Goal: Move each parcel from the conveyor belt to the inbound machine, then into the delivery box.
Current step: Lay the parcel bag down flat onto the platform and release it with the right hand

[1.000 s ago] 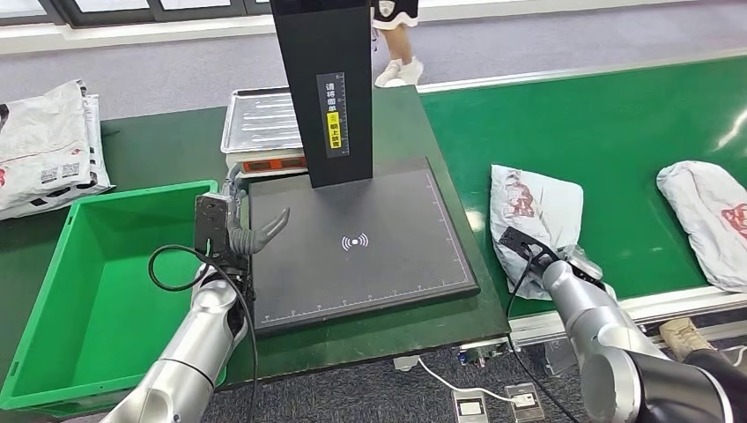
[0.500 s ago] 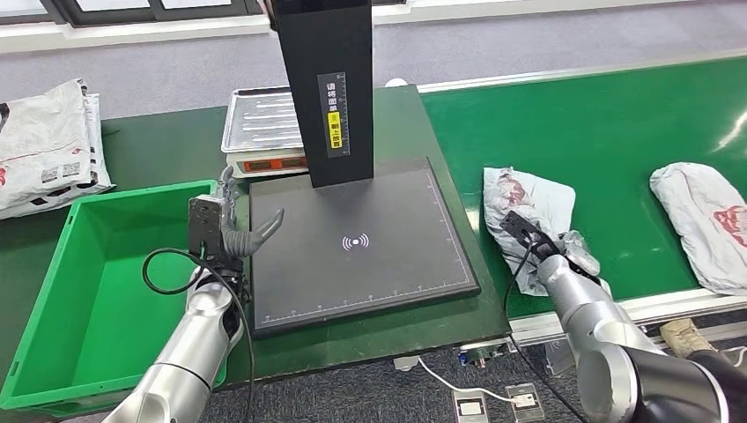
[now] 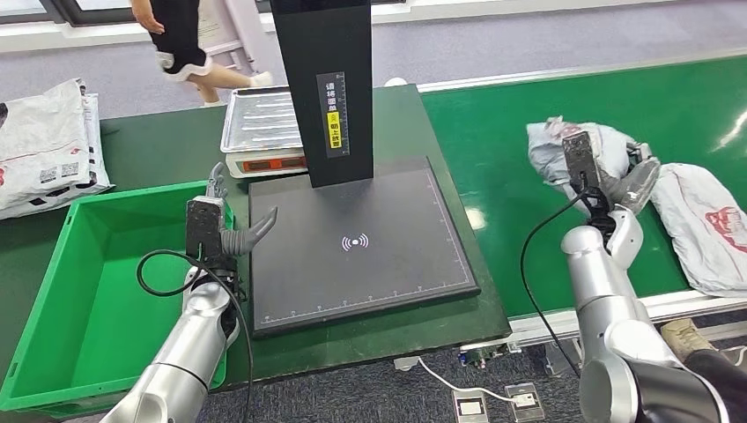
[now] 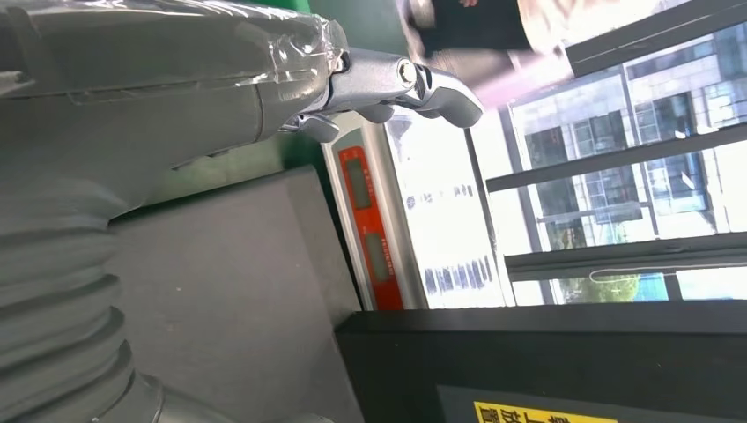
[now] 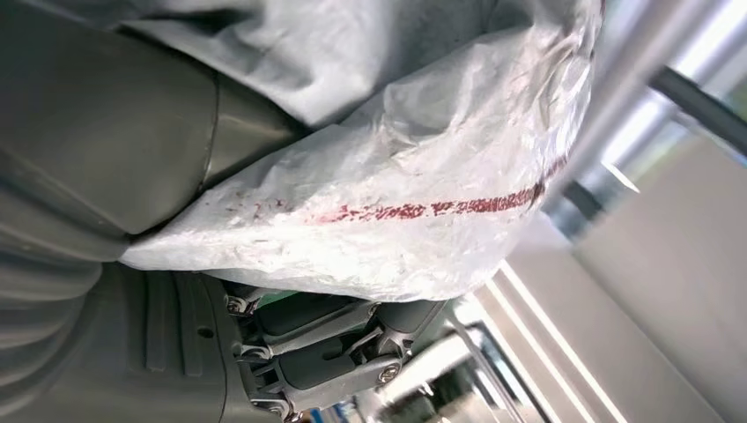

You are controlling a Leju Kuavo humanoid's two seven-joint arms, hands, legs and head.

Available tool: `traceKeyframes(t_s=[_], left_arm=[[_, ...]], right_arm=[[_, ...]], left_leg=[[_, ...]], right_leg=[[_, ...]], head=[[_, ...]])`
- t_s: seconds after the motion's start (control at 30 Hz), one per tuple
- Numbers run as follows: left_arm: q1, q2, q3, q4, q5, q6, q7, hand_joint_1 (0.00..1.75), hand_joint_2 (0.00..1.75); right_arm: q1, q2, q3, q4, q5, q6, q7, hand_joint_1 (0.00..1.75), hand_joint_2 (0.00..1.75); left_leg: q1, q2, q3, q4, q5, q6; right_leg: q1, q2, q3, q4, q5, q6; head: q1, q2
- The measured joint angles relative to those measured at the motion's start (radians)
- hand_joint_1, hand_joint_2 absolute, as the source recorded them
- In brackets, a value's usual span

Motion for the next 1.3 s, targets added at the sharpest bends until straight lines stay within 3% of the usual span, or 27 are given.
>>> traceKeyframes(t_s=[0.13, 0.27, 0.6, 0.77, 0.97, 1.2, 1.3], left_arm=[[-0.011, -0.005, 0.0, 0.01, -0.005, 0.0, -0.008, 0.0, 1.75], [-0.026, -0.018, 0.0, 0.02, -0.013, -0.006, -0.008, 0.0, 1.75], [-0.042, -0.031, 0.0, 0.036, -0.018, -0.018, -0.008, 0.0, 1.75], [-0.054, -0.042, 0.0, 0.041, -0.018, -0.035, -0.008, 0.0, 1.75], [-0.063, -0.044, 0.0, 0.049, -0.005, -0.04, -0.01, 0.0, 1.75], [-0.063, -0.031, 0.0, 0.049, 0.013, -0.052, -0.011, 0.0, 1.75], [-0.063, -0.03, 0.0, 0.049, 0.016, -0.055, -0.007, 0.0, 1.75]], right_arm=[[0.067, 0.017, 0.019, -0.185, 0.002, 0.0, -0.019, 1.75, 1.75], [0.12, 0.06, 0.09, -0.309, 0.091, 0.0, 0.005, 1.75, 1.75], [0.158, 0.121, 0.222, -0.41, 0.161, 0.003, 0.036, 1.75, 1.75], [0.128, 0.151, 0.367, -0.362, 0.233, 0.041, 0.12, 1.75, 1.75], [0.083, 0.193, 0.531, -0.243, 0.23, 0.145, 0.146, 1.75, 1.75], [0.034, 0.255, 0.65, -0.024, -0.002, 0.422, 0.049, 1.75, 1.75], [0.02, 0.272, 0.678, 0.064, -0.051, 0.498, 0.018, 1.75, 1.75]], left_leg=[[0.0, 0.0, 0.0, 0.0, 0.0, 0.0], [0.0, 0.002, 0.0, 0.0, 0.0, 0.0], [0.0, 0.001, -0.001, 0.0, 0.0, 0.0], [0.0, 0.001, -0.001, 0.0, 0.0, 0.0], [0.002, 0.001, -0.001, 0.0, 0.001, -0.001], [0.002, 0.001, -0.001, 0.0, 0.001, -0.001], [0.002, 0.001, -0.001, 0.0, 0.001, -0.001]], right_leg=[[0.0, 0.0, 0.0, 0.0, 0.0, 0.0], [0.0, 0.002, -0.001, 0.0, 0.0, 0.0], [0.0, 0.001, -0.001, 0.001, 0.0, 0.0], [0.0, 0.001, -0.001, 0.001, 0.0, 0.0], [0.001, 0.001, -0.001, 0.002, 0.0, 0.0], [0.002, 0.001, -0.001, 0.001, -0.001, 0.0], [0.002, 0.001, -0.001, 0.001, -0.001, 0.0]], head=[[0.0, 0.0], [0.0, 0.0], [0.0, 0.0], [0.0, 0.0], [0.0, 0.0], [0.0, 0.0], [0.0, 0.0]])
